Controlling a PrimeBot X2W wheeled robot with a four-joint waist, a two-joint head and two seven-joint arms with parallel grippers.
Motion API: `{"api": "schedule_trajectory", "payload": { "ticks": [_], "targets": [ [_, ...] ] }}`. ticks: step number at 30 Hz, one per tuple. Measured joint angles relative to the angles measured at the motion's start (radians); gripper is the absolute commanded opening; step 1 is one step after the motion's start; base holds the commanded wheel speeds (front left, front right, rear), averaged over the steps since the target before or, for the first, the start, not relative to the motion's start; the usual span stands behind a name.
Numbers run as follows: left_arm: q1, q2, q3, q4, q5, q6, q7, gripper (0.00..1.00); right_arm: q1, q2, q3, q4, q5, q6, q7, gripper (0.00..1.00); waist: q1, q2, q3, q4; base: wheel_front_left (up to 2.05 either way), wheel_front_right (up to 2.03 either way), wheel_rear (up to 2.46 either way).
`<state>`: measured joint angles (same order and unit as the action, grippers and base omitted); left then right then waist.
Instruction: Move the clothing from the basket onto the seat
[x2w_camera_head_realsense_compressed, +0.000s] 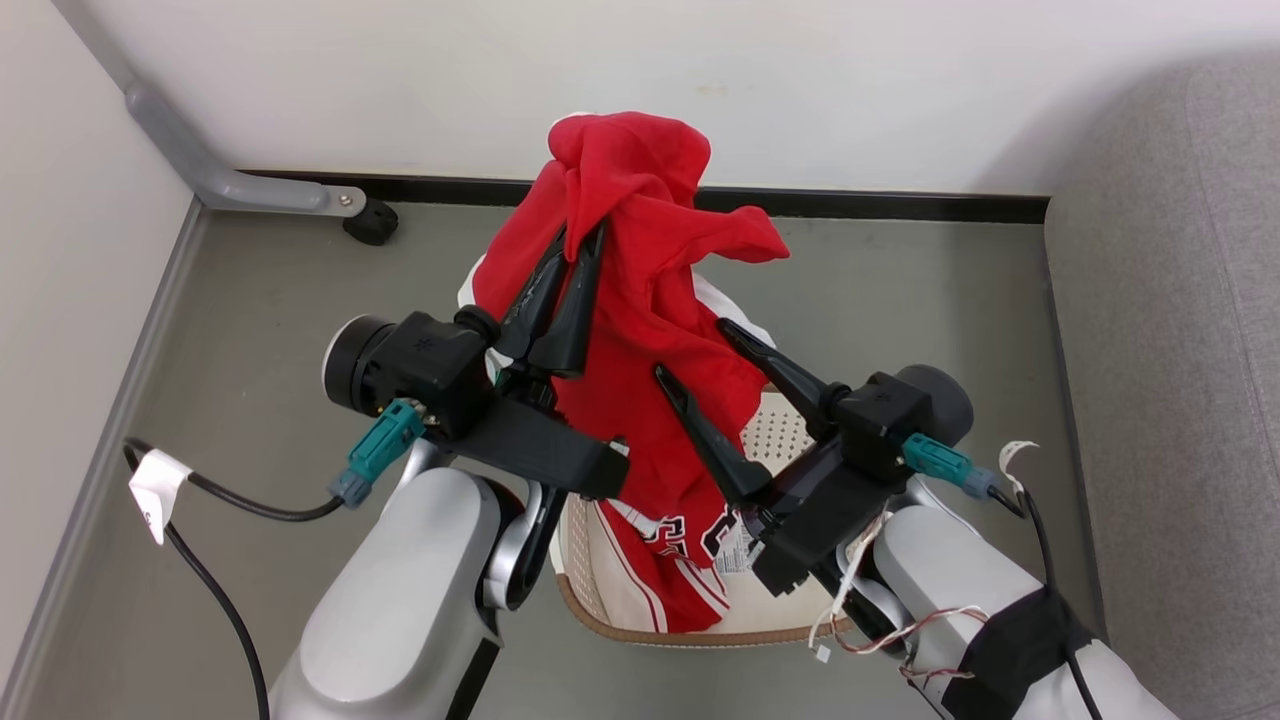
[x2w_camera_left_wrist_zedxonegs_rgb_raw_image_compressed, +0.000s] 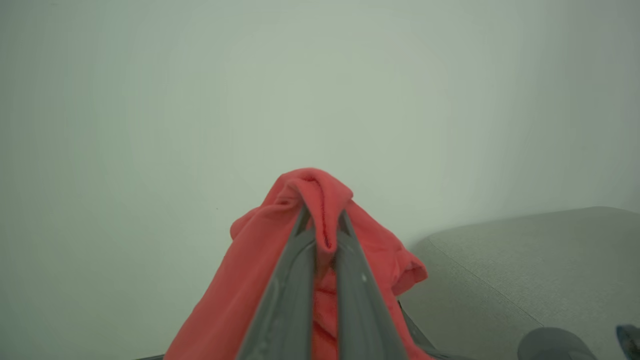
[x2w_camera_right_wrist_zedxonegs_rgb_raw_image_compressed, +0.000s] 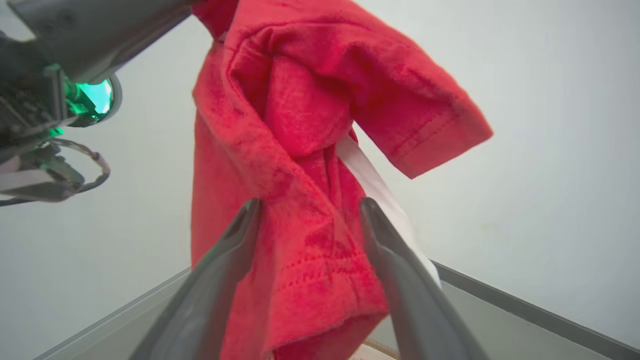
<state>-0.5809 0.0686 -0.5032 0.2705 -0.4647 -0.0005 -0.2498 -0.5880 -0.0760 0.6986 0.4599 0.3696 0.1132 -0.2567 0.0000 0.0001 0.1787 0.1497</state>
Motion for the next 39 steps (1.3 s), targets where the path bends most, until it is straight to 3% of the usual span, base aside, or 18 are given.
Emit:
{"api": "schedule_trajectory", "payload": {
  "ticks": [9, 10, 11, 12, 24, 25, 26, 27, 39],
  "targets": [
    [0.0, -0.01, 0.0, -0.002, 0.002, -0.008, 0.0, 0.0, -0.033, 0.001, 0.018, 0.077, 0.002, 0.0, 0.0, 1.0, 0.0, 0.0, 0.007, 0.007, 0.0, 0.0, 0.0],
    [0.0, -0.011, -0.001, -0.002, 0.003, -0.008, 0.0, 0.0, -0.038, 0.001, 0.02, 0.085, 0.002, 0.0, 0.0, 0.87, 0.0, 0.0, 0.008, 0.008, 0.0, 0.0, 0.0],
    [0.0, -0.012, -0.002, -0.002, 0.003, -0.008, 0.0, 0.0, -0.042, 0.002, 0.021, 0.091, 0.005, 0.0, 0.0, 0.38, 0.0, 0.0, 0.009, 0.009, 0.0, 0.0, 0.0],
    [0.0, -0.012, -0.002, -0.002, 0.003, -0.009, 0.0, 0.0, -0.046, 0.001, 0.023, 0.097, 0.01, 0.0, 0.0, 0.0, 0.0, 0.0, 0.01, 0.01, 0.0, 0.0, 0.0],
    [0.001, -0.015, 0.012, 0.018, 0.003, -0.01, 0.0, 0.0, -0.064, 0.002, 0.05, 0.08, 0.074, 0.001, 0.0, 0.0, 0.0, 0.0, 0.012, 0.013, 0.0, 0.0, 0.0],
    [0.002, -0.015, 0.014, 0.021, 0.003, -0.01, 0.0, 0.07, -0.064, 0.002, 0.053, 0.076, 0.078, 0.001, 0.0, 0.0, 0.0, 0.0, 0.012, 0.011, 0.0, 0.0, 0.0],
    [0.002, -0.015, 0.016, 0.023, 0.005, -0.01, 0.0, 0.5, -0.064, 0.002, 0.056, 0.072, 0.083, 0.001, 0.0, 0.0, 0.0, 0.0, 0.012, 0.009, 0.0, 0.0, 0.0],
    [0.002, -0.016, 0.017, 0.026, 0.008, -0.01, 0.0, 1.0, -0.064, 0.002, 0.059, 0.069, 0.087, 0.001, 0.0, 0.0, 0.0, 0.0, 0.012, 0.008, 0.0, 0.0, 0.0],
    [0.017, -0.021, 0.026, 0.079, 0.021, -0.012, 0.0, 1.0, -0.064, 0.002, 0.067, 0.047, 0.108, 0.001, 0.0, 0.0, 0.0, -0.0001, 0.011, -0.01, 0.0, 0.0, 0.0]
  ]
}}
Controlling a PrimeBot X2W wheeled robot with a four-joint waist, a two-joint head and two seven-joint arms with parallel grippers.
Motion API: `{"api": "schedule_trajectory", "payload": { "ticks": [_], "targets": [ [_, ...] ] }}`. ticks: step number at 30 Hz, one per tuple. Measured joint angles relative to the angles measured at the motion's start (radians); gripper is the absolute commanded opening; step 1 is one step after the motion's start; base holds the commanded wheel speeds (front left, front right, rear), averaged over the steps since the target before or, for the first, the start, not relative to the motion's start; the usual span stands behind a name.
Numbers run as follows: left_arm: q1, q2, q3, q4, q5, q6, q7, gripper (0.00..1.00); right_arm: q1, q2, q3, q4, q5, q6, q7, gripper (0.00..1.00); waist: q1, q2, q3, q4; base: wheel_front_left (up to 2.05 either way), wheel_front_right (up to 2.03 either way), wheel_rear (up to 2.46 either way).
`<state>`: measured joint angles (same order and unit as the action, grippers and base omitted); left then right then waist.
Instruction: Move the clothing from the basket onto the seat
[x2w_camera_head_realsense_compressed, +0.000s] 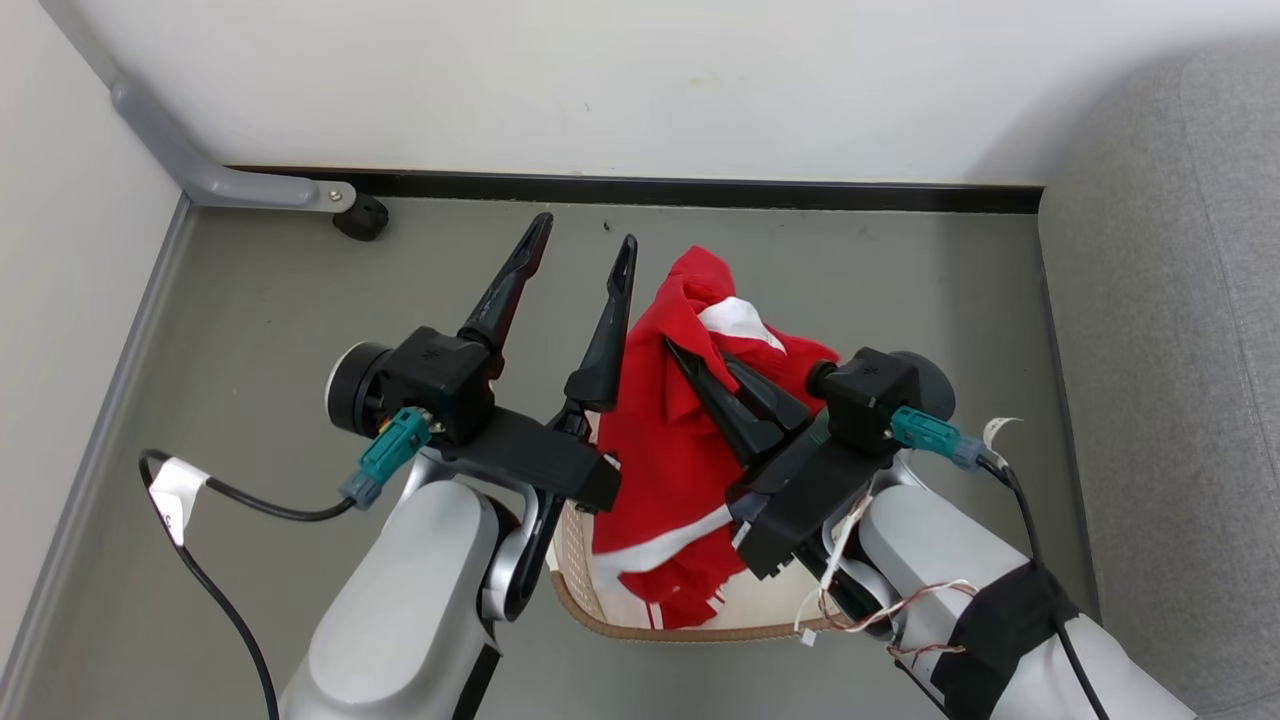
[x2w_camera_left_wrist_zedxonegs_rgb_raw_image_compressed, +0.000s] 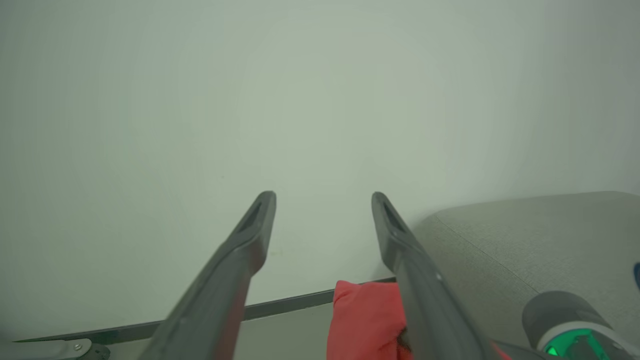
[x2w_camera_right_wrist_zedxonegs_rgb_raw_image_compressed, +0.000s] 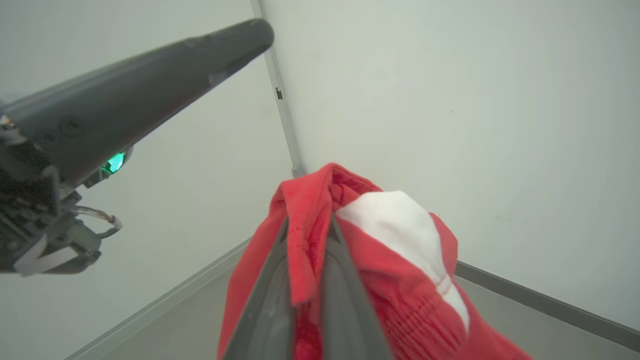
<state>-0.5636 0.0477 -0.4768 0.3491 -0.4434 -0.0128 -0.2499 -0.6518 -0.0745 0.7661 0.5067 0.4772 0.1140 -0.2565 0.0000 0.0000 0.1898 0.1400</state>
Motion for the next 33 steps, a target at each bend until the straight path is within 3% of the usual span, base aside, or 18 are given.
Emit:
{"api": "schedule_trajectory", "payload": {
  "ticks": [17, 33],
  "targets": [
    [0.041, 0.0, 0.02, 0.045, 0.007, -0.015, 0.0, 1.0, -0.016, 0.001, -0.002, -0.003, 0.025, 0.0, 0.0, 0.0, 0.0, -0.0001, -0.008, -0.028, 0.0, 0.0, 0.0],
    [0.114, 0.007, 0.025, 0.011, 0.024, -0.042, 0.0, 1.0, -0.015, 0.002, -0.029, 0.002, 0.048, -0.018, 0.0, 0.0, 0.0, -0.0001, -0.036, -0.145, 0.0, 0.0, 0.0]
  ]
}}
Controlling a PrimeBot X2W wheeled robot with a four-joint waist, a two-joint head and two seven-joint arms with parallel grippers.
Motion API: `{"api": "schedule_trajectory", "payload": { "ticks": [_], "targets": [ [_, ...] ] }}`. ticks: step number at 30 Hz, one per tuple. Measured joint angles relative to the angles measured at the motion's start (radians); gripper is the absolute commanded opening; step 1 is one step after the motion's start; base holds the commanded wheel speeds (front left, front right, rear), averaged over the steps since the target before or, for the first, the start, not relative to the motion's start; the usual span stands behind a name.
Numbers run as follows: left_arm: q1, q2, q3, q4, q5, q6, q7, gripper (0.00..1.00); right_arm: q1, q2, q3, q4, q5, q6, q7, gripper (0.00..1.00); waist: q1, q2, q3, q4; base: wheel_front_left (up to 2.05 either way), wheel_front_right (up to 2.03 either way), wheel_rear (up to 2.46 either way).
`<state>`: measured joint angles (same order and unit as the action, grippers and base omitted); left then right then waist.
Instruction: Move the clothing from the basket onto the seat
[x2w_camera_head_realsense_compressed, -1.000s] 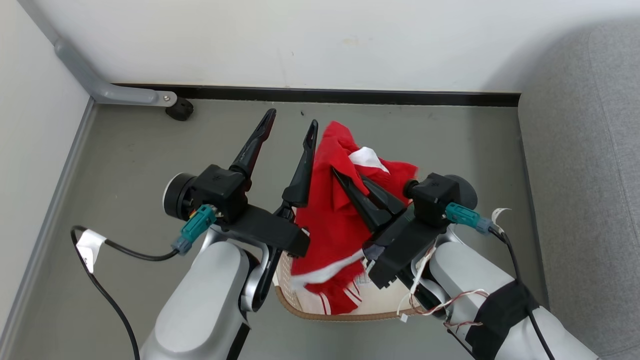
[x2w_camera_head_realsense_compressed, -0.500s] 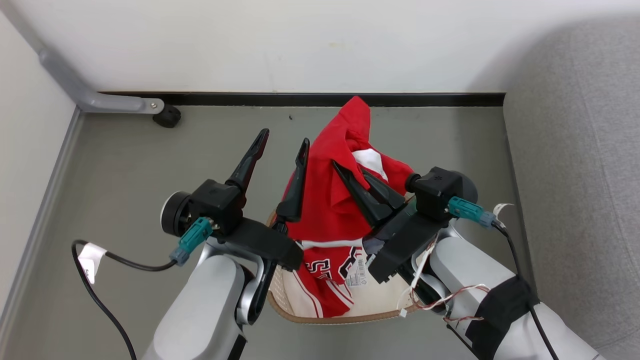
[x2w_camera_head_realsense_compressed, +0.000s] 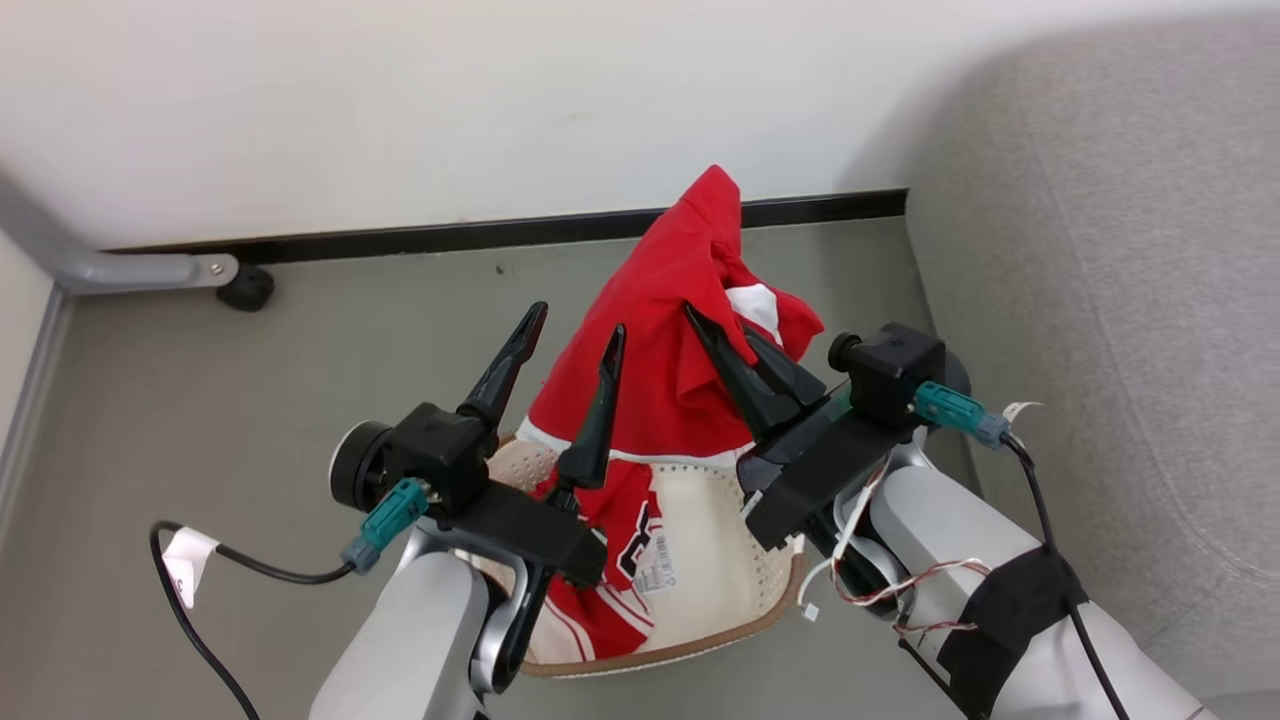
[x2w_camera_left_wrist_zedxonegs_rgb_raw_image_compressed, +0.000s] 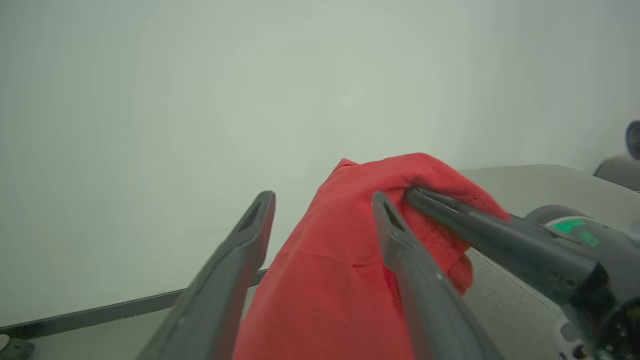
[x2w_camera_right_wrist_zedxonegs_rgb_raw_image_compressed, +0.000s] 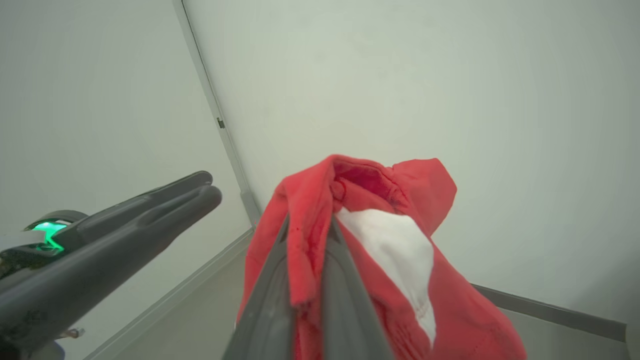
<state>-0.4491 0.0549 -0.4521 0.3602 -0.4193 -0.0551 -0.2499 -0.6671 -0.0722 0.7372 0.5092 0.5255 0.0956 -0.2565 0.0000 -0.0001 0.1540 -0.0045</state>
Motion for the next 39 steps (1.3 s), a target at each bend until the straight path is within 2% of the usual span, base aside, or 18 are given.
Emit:
{"api": "schedule_trajectory", "payload": {
  "ticks": [17, 39],
  "targets": [
    [0.073, 0.0, -0.01, -0.071, 0.016, -0.017, 0.0, 1.0, 0.044, 0.0, -0.065, 0.002, -0.003, -0.008, 0.0, 0.0, -0.0001, 0.0, -0.038, -0.183, 0.0, 0.0, 0.0],
    [0.111, -0.002, -0.029, -0.077, 0.017, -0.035, 0.0, 1.0, 0.088, 0.001, -0.092, -0.033, -0.033, -0.007, 0.0, 0.0, 0.0, 0.0002, -0.063, -0.379, 0.0, 0.0, 0.0]
  ]
}}
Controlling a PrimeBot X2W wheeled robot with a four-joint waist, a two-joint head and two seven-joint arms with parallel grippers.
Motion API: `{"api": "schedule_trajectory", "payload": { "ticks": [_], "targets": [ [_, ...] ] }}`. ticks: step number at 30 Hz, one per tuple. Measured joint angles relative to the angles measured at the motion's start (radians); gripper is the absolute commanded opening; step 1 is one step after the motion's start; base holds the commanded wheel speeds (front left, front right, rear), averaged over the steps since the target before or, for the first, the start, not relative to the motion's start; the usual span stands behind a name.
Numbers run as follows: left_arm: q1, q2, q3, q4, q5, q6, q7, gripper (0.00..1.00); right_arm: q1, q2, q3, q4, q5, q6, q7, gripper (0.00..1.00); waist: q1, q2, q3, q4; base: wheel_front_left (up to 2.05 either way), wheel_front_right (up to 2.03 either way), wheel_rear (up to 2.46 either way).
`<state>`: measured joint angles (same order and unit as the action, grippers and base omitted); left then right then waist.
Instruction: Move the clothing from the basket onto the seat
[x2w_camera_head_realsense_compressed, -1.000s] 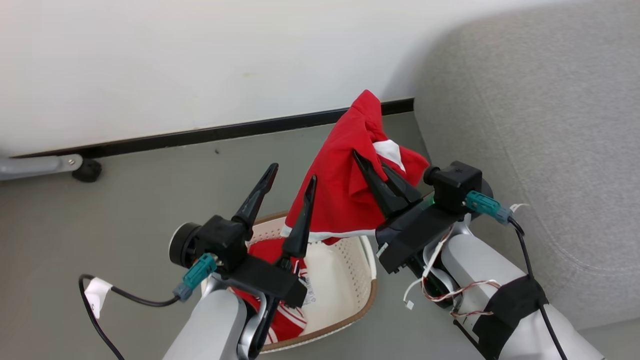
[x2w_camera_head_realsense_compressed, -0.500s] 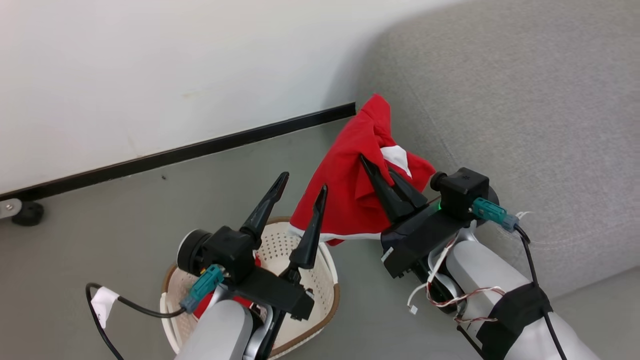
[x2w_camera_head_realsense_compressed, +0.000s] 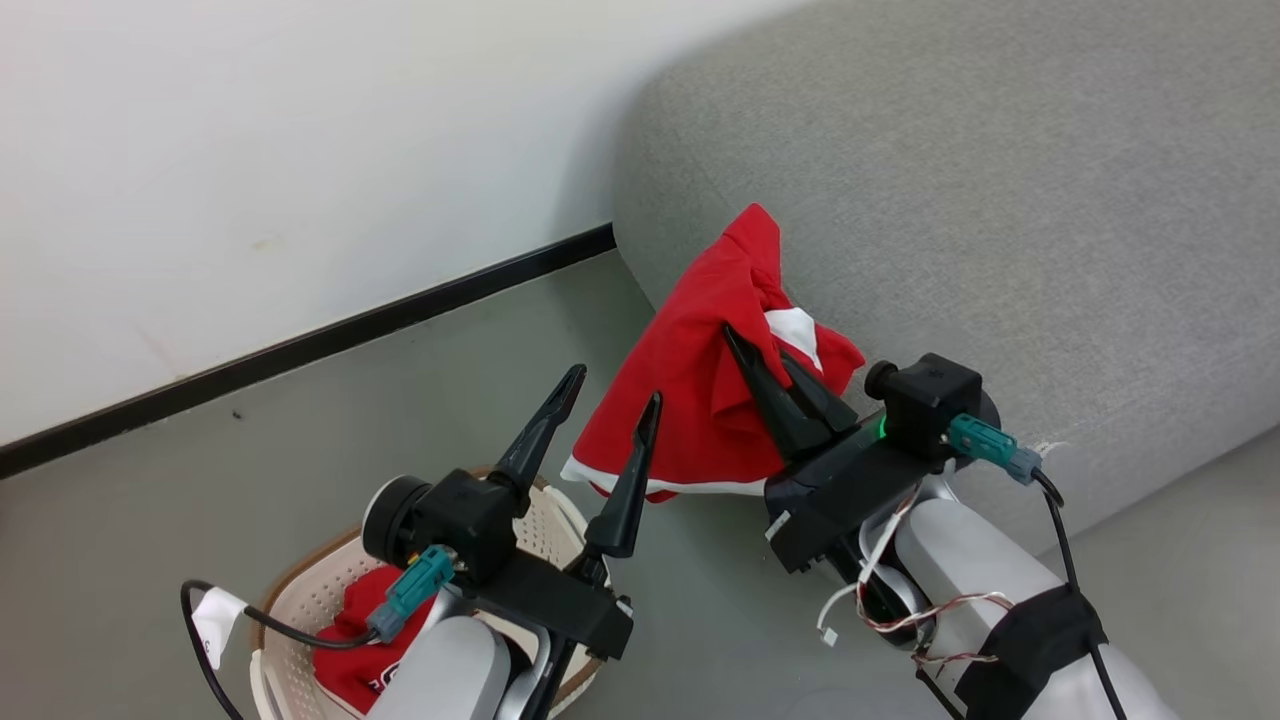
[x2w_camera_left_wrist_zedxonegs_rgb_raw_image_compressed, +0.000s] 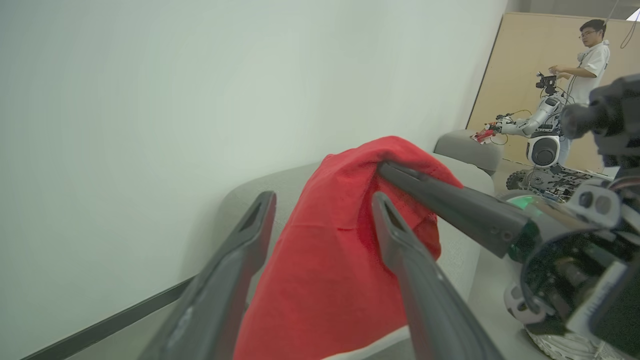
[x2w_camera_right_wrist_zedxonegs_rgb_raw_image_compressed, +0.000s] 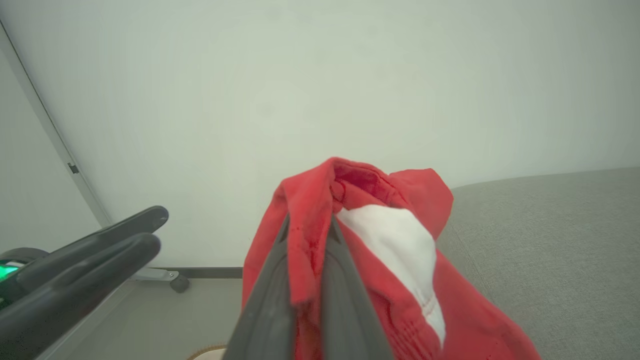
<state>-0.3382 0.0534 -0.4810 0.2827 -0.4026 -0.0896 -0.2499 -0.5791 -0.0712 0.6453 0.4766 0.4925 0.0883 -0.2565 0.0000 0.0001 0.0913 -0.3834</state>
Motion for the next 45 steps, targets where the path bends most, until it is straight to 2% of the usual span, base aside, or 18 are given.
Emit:
{"api": "schedule_trajectory", "payload": {
  "ticks": [10, 16, 27, 45],
  "targets": [
    [0.001, -0.001, -0.025, 0.0, 0.0, -0.001, 0.0, 1.0, 0.039, -0.014, -0.042, -0.037, -0.001, 0.0, 0.0, 0.0, -0.0001, 0.0, -0.007, -0.076, 0.0, 0.0, 0.0],
    [0.001, -0.003, -0.059, 0.004, 0.0, -0.007, 0.0, 1.0, 0.035, -0.076, -0.124, -0.071, -0.011, -0.01, 0.0, 0.0, 0.0, 0.0, 0.016, -0.093, 0.0, 0.0, 0.0],
    [-0.006, -0.002, -0.108, 0.008, -0.004, -0.001, 0.0, 1.0, -0.089, -0.208, -0.276, -0.06, -0.036, -0.031, 0.0, 0.0, 0.0, 0.0, 0.066, -0.05, 0.0, 0.0, 0.0],
    [-0.075, 0.0, -0.141, 0.007, -0.007, 0.002, 0.0, 1.0, -0.287, -0.35, -0.439, 0.068, -0.036, -0.04, 0.0, 0.0, 0.0001, 0.0, 0.208, 0.04, 0.0, 0.0, 0.0]
  ]
}}
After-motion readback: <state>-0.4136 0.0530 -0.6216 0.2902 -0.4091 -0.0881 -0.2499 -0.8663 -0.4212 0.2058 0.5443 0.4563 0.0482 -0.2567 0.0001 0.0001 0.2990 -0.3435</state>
